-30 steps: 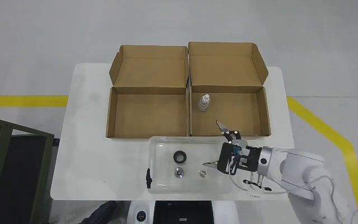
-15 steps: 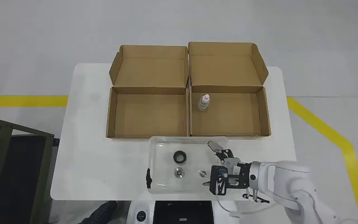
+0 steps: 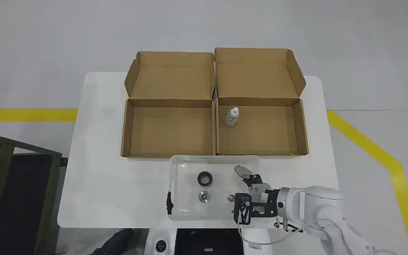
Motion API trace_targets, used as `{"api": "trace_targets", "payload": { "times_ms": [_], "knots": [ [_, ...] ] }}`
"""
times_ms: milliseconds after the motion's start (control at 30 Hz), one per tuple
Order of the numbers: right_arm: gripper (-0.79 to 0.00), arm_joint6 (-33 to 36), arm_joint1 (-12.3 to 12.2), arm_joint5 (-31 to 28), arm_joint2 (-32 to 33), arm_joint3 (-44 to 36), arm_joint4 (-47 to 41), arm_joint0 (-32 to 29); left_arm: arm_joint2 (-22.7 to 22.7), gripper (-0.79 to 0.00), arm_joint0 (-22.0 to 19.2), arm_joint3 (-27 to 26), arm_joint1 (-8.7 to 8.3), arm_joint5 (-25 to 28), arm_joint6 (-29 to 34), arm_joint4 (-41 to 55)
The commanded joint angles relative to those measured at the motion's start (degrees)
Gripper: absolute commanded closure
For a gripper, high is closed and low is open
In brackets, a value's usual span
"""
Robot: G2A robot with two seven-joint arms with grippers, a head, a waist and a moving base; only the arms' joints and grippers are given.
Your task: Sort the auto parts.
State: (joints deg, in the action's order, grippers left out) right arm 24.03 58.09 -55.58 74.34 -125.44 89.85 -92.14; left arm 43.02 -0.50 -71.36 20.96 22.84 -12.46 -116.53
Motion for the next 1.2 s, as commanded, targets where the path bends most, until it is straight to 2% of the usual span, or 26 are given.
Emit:
{"api": "trace_targets", "payload": {
  "times_ms": [0,533,767,1000,1167],
  "knots": [
    [-0.785,0.2,-0.1,0.0,-0.3,0.2,0.7,0.0,0.0,-0.785,0.0,0.0,0.00,0.0,0.0,0.0],
    [-0.650,3.6,-0.4,-0.4,-4.5,1.1,3.3,2.1,0.0,-0.785,0.0,0.0,0.00,0.0,0.0,0.0],
    [-0.554,6.2,-0.4,-0.8,-6.4,1.7,3.4,3.4,0.0,-0.785,0.0,0.0,0.00,0.0,0.0,0.0],
    [-0.533,8.5,-0.4,-1.1,-8.1,2.3,3.4,4.5,0.0,-0.785,0.0,0.0,0.00,0.0,0.0,0.0],
    [-0.468,10.0,-0.4,-1.3,-9.1,2.9,3.6,5.3,0.0,-0.785,0.0,0.0,0.00,0.0,0.0,0.0]
  ]
}}
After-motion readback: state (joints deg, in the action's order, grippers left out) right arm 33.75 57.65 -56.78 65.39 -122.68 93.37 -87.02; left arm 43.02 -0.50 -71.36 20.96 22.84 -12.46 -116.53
